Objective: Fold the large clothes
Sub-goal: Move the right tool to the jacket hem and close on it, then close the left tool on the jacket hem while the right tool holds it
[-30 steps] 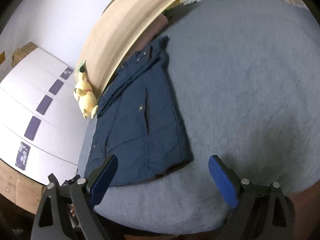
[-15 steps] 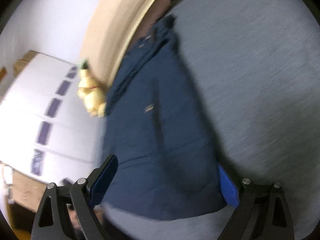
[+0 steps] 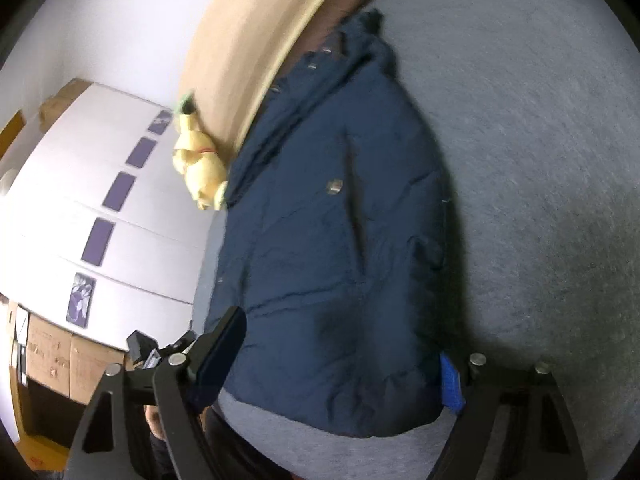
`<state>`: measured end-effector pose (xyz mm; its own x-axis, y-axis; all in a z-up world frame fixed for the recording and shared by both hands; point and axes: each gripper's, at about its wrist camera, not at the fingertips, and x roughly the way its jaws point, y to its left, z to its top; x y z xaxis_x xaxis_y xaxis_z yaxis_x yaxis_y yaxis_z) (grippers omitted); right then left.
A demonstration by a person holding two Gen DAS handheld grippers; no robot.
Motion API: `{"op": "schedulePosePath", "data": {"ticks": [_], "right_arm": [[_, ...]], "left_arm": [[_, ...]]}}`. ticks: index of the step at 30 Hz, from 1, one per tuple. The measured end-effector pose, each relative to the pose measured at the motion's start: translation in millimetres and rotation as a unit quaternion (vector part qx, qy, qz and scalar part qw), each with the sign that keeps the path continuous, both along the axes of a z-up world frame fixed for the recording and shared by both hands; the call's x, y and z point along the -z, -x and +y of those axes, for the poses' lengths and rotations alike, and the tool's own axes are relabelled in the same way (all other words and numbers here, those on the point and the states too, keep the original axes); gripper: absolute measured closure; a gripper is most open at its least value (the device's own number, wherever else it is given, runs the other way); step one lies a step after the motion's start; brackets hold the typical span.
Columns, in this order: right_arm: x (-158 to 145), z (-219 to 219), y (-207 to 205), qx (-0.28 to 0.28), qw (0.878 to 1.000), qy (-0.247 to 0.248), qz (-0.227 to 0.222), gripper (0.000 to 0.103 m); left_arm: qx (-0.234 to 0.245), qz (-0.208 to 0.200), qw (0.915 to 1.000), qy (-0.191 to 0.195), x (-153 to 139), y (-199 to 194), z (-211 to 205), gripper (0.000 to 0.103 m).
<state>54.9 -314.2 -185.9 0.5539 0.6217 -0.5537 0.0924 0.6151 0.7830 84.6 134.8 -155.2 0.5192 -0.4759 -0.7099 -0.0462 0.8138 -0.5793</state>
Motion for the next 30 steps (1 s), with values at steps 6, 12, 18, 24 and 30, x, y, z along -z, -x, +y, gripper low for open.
{"op": "schedulePosePath", "data": {"ticks": [6,12,18,24,30], "right_arm": [[-3,-1,5,-0.006,1.000,-0.022,-0.020,0.021],[-5,-1,5,0.002,0.999,-0.027,-0.018,0.027],[12,-3,0,0.016,0.999,-0.019,0.023,0.048],[17,-5,-1,0.019,0.999,0.005,0.050,0.072],[5,8,1,0.015,0.998,0.049,0.044,0.087]], "left_arm": [[0.014,0.005,0.9991,0.040,1,0,8,0.010],[0.020,-0.021,0.9985,0.047,-17,5,1,0.011],[0.008,0.006,0.9999,0.012,2,4,2,0.028],[0.003,0.014,0.9981,-0.061,1,9,-1,0.058],[0.013,0.007,0.9956,-0.093,-7,11,-16,0.082]]}}
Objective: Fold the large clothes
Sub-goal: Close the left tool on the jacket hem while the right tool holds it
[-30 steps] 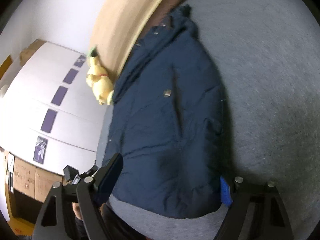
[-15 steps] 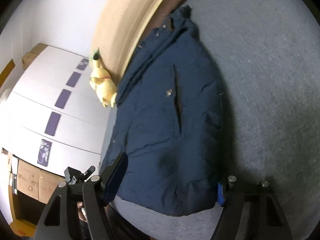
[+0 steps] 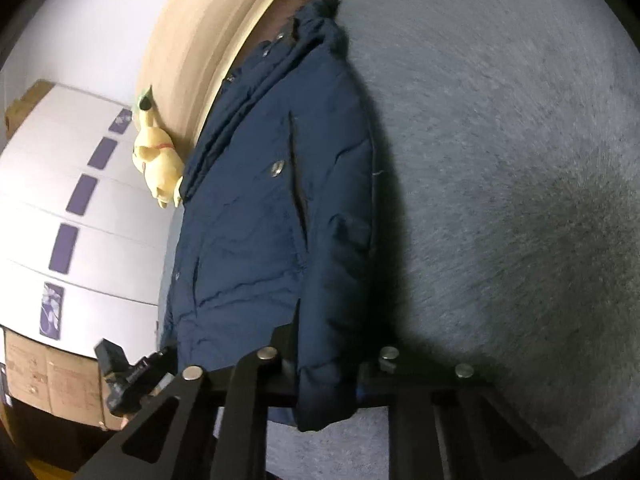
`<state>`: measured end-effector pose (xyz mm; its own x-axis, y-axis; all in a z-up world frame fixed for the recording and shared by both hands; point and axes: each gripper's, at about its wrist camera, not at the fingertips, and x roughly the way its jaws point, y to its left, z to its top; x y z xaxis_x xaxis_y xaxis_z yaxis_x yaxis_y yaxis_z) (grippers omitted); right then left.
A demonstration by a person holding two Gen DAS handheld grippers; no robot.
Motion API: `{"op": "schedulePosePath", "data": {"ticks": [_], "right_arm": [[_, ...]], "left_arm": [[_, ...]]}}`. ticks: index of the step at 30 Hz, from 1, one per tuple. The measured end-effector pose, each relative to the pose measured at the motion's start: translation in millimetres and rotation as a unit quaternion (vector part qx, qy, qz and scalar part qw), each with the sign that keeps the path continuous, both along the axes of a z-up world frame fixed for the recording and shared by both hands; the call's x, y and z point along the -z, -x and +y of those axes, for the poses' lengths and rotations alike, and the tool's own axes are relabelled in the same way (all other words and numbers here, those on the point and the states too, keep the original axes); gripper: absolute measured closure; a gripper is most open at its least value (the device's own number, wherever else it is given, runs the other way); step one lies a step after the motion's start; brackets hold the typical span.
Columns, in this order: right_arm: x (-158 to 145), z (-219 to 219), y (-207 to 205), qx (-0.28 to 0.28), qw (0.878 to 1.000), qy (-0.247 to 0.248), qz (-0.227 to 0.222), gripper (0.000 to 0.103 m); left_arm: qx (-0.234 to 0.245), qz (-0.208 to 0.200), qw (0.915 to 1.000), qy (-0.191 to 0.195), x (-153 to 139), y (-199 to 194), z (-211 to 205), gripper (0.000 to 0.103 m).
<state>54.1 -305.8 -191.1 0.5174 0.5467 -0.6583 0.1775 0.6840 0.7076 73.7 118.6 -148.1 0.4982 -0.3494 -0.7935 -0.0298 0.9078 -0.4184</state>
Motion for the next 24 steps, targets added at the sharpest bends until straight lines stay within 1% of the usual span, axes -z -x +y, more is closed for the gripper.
{"op": "schedulePosePath", "data": {"ticks": [6,10,13,15,16,17,19,20,21,23,24], "right_arm": [[-13,7,12,-0.012,1.000,0.008,-0.008,0.089],[-12,4,31,-0.021,1.000,0.009,-0.006,0.090],[-10,1,43,-0.023,1.000,0.002,-0.004,0.089],[-9,-2,45,-0.021,1.000,-0.007,-0.009,0.085],[-7,-4,44,-0.018,1.000,-0.012,-0.008,0.085],[-6,-4,42,-0.016,1.000,-0.013,-0.006,0.082],[-5,-5,39,0.002,1.000,-0.013,-0.005,0.063],[-3,-6,37,0.009,1.000,-0.021,-0.009,0.048],[-3,-6,36,0.010,0.999,-0.029,-0.013,0.045],[-3,-1,30,-0.001,1.000,-0.027,-0.015,0.045],[-3,2,29,-0.007,1.000,-0.024,-0.016,0.045]], "left_arm": [[0.002,-0.011,0.9999,0.004,-8,6,6,0.084],[0.009,-0.014,0.9998,0.007,-11,13,12,0.084],[0.011,-0.013,0.9996,0.021,-8,14,17,0.084],[0.010,-0.011,0.9996,0.022,-3,11,19,0.082],[0.008,-0.006,0.9997,0.021,0,8,19,0.081],[0.005,-0.001,0.9998,0.018,1,4,17,0.078],[0.001,0.000,1.0000,0.008,1,2,13,0.075],[0.001,-0.001,1.0000,0.001,1,0,9,0.071],[0.002,-0.002,0.9999,-0.010,0,-1,6,0.064],[0.007,-0.002,0.9998,-0.019,0,-4,1,0.055],[0.007,-0.002,0.9997,-0.025,-1,-5,-3,0.052]]}}
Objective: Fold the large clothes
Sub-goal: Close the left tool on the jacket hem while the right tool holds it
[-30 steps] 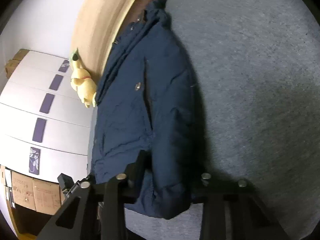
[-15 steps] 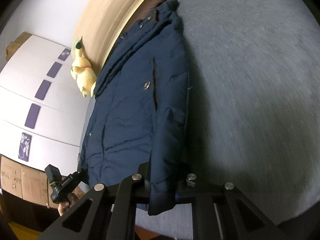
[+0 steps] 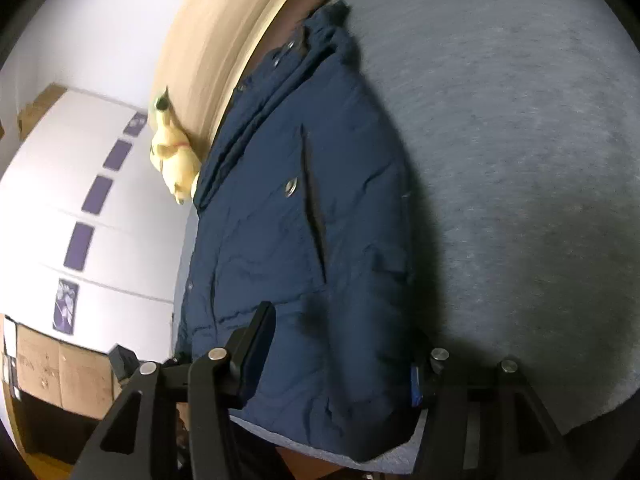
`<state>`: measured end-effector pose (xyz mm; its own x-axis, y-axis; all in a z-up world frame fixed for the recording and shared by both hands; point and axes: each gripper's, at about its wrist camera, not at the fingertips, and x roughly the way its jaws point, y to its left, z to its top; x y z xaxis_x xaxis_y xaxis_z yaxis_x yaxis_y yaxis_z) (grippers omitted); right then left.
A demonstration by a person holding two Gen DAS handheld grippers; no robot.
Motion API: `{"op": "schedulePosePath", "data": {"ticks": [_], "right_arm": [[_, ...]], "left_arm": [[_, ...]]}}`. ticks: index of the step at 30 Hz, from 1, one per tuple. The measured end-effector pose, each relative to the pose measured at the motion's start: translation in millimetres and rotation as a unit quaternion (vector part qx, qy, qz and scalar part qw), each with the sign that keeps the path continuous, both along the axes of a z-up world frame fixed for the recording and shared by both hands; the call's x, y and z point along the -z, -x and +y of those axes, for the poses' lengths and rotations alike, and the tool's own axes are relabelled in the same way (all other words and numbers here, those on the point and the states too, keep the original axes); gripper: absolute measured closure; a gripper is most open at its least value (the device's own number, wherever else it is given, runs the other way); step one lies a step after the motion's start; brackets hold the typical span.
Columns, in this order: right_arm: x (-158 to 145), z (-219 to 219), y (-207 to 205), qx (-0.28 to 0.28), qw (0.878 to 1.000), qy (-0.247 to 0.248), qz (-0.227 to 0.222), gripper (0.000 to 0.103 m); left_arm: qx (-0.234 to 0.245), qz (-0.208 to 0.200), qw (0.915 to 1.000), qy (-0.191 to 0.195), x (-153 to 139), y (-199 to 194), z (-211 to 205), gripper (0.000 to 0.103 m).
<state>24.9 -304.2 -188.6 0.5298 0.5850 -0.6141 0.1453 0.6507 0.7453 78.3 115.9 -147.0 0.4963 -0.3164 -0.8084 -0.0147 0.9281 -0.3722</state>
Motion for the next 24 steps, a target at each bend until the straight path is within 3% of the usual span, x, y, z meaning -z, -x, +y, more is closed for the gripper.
{"op": "schedulePosePath", "data": {"ticks": [1,3,6,12,24], "right_arm": [[1,3,-2,-0.007,1.000,-0.003,-0.003,0.046],[3,6,-2,-0.013,1.000,-0.007,0.000,0.075],[10,4,-1,-0.008,1.000,-0.008,0.013,0.084],[7,6,1,-0.014,1.000,0.012,0.016,0.087],[5,9,5,-0.024,0.999,0.020,0.018,0.088]], "left_arm": [[0.000,0.000,1.0000,-0.006,0,0,-2,0.052],[0.004,0.000,0.9996,-0.029,-1,-1,-8,0.053],[0.009,0.000,0.9990,-0.044,-2,-4,-15,0.070],[0.016,0.000,0.9986,-0.050,-3,3,-7,0.078],[0.019,-0.003,0.9980,-0.060,-6,14,-6,0.080]]}}
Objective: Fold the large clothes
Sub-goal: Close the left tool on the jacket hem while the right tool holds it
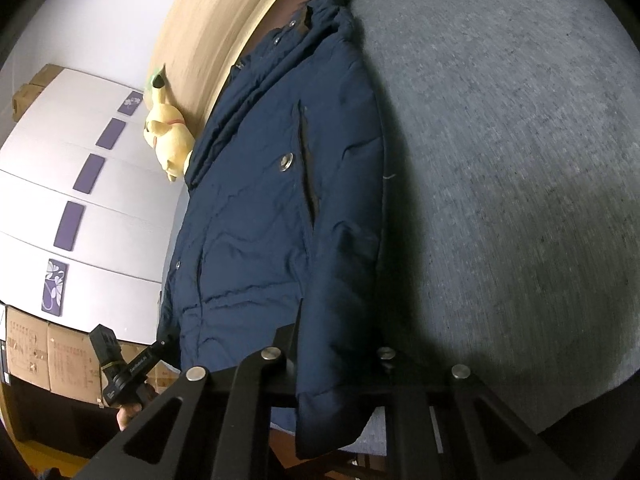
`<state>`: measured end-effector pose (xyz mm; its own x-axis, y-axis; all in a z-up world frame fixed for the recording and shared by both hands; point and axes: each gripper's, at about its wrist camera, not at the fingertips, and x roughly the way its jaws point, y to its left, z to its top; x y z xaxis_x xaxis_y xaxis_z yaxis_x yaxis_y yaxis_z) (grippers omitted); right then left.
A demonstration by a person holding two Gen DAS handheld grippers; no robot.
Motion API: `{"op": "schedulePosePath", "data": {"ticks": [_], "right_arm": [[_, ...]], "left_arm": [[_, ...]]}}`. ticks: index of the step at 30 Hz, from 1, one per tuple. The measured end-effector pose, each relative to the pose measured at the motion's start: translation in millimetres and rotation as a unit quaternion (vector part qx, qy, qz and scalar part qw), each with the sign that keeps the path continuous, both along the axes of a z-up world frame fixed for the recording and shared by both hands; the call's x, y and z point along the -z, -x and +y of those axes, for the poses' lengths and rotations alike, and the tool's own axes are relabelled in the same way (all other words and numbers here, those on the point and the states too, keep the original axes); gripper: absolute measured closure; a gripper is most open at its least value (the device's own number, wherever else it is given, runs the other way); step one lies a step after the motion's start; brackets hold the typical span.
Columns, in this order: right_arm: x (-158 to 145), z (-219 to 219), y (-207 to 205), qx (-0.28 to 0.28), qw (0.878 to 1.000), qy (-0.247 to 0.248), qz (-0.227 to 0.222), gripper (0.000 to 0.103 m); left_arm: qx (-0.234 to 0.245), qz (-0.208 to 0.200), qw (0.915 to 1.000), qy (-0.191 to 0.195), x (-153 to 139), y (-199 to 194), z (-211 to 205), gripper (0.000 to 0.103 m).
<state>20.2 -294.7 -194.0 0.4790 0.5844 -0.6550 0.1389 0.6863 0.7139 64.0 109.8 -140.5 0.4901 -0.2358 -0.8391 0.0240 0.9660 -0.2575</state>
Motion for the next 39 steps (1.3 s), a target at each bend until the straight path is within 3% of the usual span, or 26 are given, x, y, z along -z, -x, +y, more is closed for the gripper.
{"op": "schedulePosePath", "data": {"ticks": [18,39], "right_arm": [[-2,-14,-7,-0.020,1.000,-0.002,0.006,0.088],[-3,-15,-13,-0.035,0.999,0.009,0.005,0.089]], "left_arm": [[0.016,-0.002,0.9999,-0.001,-7,33,6,0.081],[0.023,-0.003,0.9997,0.002,-8,37,6,0.081]]}}
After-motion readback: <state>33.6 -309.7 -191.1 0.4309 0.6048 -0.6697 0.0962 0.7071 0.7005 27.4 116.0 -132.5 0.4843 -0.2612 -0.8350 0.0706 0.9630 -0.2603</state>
